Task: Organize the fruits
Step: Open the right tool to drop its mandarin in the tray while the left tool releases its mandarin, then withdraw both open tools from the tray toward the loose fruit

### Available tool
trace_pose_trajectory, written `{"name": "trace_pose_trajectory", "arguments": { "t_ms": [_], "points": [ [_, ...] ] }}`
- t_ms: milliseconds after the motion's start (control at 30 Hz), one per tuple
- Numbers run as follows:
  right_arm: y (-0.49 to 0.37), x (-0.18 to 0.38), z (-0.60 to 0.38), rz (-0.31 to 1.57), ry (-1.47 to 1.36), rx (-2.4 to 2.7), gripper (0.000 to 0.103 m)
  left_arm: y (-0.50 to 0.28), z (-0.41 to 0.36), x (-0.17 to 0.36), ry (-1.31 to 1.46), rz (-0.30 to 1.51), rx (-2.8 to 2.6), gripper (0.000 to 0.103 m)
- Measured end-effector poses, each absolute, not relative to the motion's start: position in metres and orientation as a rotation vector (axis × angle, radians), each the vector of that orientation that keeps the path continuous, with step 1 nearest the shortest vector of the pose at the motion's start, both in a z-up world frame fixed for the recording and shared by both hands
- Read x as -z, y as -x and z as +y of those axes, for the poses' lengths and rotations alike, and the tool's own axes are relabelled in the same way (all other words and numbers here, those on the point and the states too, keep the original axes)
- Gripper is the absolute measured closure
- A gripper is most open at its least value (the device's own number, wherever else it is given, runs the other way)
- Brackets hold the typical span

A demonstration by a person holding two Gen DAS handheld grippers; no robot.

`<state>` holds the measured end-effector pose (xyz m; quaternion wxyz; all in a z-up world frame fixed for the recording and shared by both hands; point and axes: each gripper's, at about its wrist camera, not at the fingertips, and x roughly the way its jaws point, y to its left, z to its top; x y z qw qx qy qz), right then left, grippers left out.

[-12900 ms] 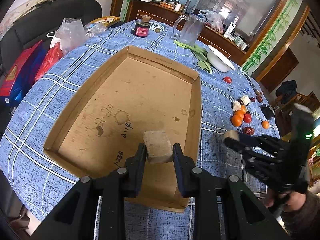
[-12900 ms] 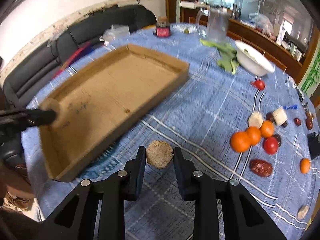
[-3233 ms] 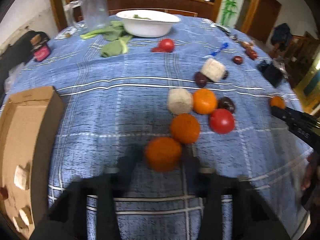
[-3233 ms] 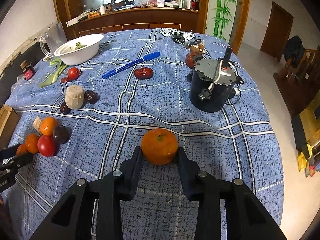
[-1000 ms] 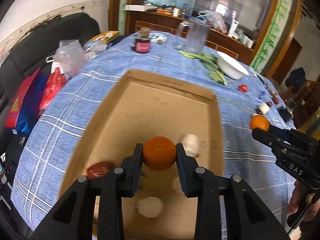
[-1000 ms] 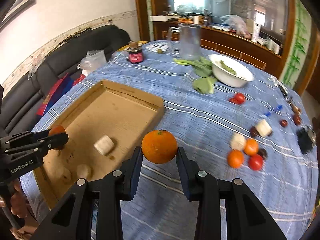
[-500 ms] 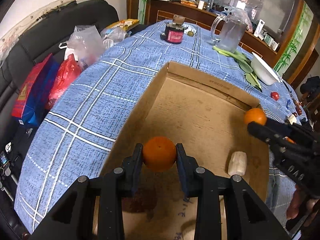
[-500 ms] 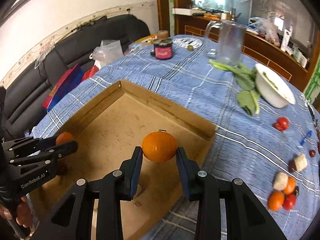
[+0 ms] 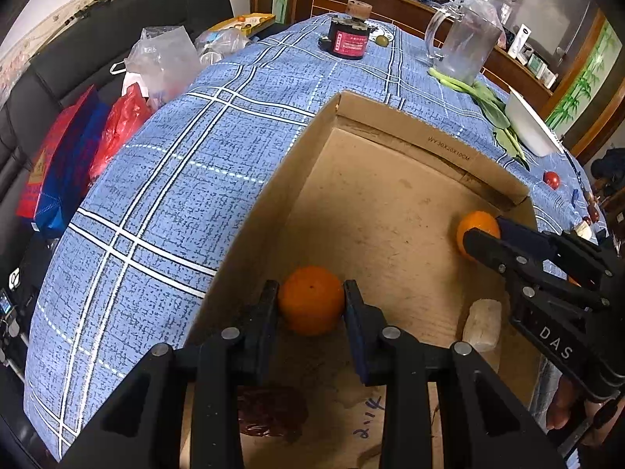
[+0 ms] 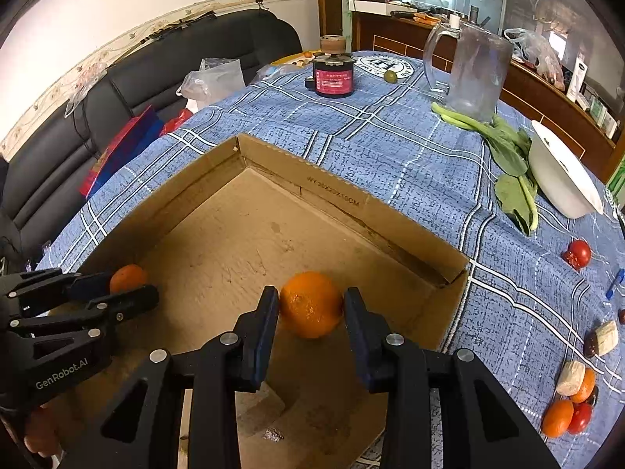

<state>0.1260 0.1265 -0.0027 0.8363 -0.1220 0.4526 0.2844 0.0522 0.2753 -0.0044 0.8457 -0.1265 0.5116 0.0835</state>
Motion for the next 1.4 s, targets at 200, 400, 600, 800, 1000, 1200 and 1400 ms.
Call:
{"name": "trace_pose_trajectory", "arguments": {
  "t_ms": [200, 400, 600, 800, 1000, 1200, 1400],
  "points": [
    [-0.125, 0.002, 0.127, 0.957, 0.269, -0.600, 0.065, -0.052, 0.272, 0.004, 0.235, 1.092, -0.191, 0.065],
    [-0.121, -0.001, 0.127, 0.958, 0.282, -0.592, 0.063, -0.045, 0.268, -0.002, 0.194, 1.074, -0.220, 0.052],
    [-0.108, -0.013, 0.122, 0.941, 0.279, -0.599, 0.062, -0.033, 0.263, -0.011, 0.185, 1.058, -0.236, 0.046],
    [-0.080, -0.032, 0.101, 0.901, 0.273, -0.596, 0.046, -0.015, 0.254, -0.028, 0.157, 1.004, -0.280, 0.043],
    [-0.054, -0.047, 0.059, 0.889, 0.229, -0.569, 0.040, 0.007, 0.245, -0.044, 0.160, 0.942, -0.348, 0.038],
    [-0.029, -0.057, -0.002, 0.877, 0.169, -0.509, 0.022, 0.018, 0.222, -0.051, 0.164, 0.917, -0.366, 0.038],
    [-0.013, -0.046, -0.082, 0.915, 0.096, -0.393, 0.014, 0.009, 0.163, -0.050, 0.116, 0.933, -0.267, 0.038]
  ]
}}
